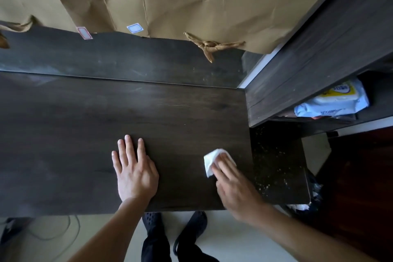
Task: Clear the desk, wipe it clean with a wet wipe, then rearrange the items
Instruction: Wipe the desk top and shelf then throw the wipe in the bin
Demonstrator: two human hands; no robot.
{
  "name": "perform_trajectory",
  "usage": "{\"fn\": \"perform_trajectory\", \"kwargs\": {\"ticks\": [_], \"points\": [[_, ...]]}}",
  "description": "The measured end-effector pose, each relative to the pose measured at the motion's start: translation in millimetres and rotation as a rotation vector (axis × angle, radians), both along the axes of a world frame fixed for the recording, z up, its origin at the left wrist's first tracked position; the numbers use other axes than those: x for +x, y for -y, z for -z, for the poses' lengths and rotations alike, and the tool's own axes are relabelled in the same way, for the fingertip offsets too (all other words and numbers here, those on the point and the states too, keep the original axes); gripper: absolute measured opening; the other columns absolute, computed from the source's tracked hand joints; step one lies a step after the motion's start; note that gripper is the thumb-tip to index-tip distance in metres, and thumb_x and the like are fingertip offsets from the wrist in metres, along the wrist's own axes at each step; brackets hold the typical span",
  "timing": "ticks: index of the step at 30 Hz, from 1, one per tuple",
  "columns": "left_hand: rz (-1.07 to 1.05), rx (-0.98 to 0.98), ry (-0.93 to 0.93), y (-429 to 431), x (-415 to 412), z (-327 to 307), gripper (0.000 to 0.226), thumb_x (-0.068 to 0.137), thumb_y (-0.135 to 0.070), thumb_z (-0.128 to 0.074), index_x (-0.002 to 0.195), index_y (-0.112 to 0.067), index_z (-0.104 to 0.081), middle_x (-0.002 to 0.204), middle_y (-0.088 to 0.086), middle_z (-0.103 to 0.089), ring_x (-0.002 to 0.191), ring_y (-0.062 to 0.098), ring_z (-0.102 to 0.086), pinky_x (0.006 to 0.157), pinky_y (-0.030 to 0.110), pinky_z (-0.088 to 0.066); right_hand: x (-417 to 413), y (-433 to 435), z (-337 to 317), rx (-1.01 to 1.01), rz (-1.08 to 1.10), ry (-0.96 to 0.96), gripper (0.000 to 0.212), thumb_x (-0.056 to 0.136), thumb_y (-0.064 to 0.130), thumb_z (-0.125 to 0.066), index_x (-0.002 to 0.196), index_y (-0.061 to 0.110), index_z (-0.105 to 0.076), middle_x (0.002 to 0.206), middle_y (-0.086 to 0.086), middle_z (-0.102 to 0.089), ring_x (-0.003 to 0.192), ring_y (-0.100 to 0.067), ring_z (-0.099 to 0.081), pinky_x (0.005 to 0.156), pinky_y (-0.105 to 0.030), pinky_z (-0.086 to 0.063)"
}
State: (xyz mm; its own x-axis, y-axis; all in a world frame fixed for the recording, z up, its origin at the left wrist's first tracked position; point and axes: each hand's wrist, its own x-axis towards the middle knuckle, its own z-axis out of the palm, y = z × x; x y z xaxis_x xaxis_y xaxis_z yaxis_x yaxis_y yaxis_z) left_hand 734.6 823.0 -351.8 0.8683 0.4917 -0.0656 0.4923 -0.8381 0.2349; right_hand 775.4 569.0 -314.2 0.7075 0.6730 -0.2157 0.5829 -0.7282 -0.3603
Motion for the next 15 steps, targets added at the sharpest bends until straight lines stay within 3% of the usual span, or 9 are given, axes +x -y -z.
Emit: {"fn": "perform_trajectory", "kwargs": {"ticks": [3, 6, 9, 13, 15], "points": [[-0.003, 0.022, 0.013, -0.1, -0.6, 1.7, 0.054, 0.091, -0.025, -0.029, 0.140, -0.005, -0.041, 0.153, 0.022, -0.024, 0.143, 0.038, -0.016, 0.117, 0.053, -0.010, 81.9, -17.7, 11.0, 0.022, 0.122, 0.138, 0.039, 0.089, 0.013, -0.032, 0.120, 0.003, -0.054, 0.131, -0.021, -0.046, 0.131, -0.039, -0.035, 0.108, -0.049, -0.032], [-0.003, 0.031, 0.023, -0.2, -1.2, 2.6, 0.053, 0.091, -0.025, -0.030, 0.139, -0.005, -0.042, 0.153, 0.022, -0.025, 0.143, 0.038, -0.016, 0.117, 0.052, -0.010, 137.0, -57.6, 16.6, -0.047, 0.333, 0.207, 0.048, 0.089, 0.020, -0.032, 0.130, 0.002, -0.050, 0.138, -0.027, -0.042, 0.131, -0.046, -0.034, 0.114, -0.049, -0.023], [-0.002, 0.031, 0.034, -0.6, -0.3, 2.4, 0.053, 0.091, -0.026, -0.030, 0.138, -0.006, -0.043, 0.152, 0.022, -0.027, 0.143, 0.038, -0.018, 0.117, 0.052, -0.012, 111.8, -90.0, 18.2, -0.016, 0.165, 0.224, 0.047, 0.090, 0.018, -0.036, 0.136, 0.014, -0.048, 0.147, -0.019, -0.036, 0.138, -0.040, -0.026, 0.114, -0.048, -0.023], [-0.003, 0.020, 0.056, -0.8, -0.5, 1.0, 0.053, 0.090, -0.025, -0.031, 0.138, -0.005, -0.043, 0.152, 0.022, -0.027, 0.142, 0.038, -0.018, 0.117, 0.053, -0.012, 27.1, -52.7, 12.5, 0.031, -0.206, 0.087, 0.050, 0.087, 0.015, -0.043, 0.136, 0.022, -0.045, 0.151, -0.012, -0.033, 0.143, -0.031, -0.020, 0.116, -0.043, -0.023], [0.004, 0.025, 0.063, -0.2, -0.7, 0.5, 0.052, 0.090, -0.023, -0.032, 0.137, -0.004, -0.044, 0.151, 0.023, -0.028, 0.142, 0.038, -0.019, 0.117, 0.053, -0.013, 21.5, -35.4, 10.1, 0.041, -0.260, 0.073, 0.049, 0.088, 0.017, -0.043, 0.137, 0.024, -0.044, 0.151, -0.011, -0.032, 0.144, -0.029, -0.018, 0.115, -0.042, -0.023]]}}
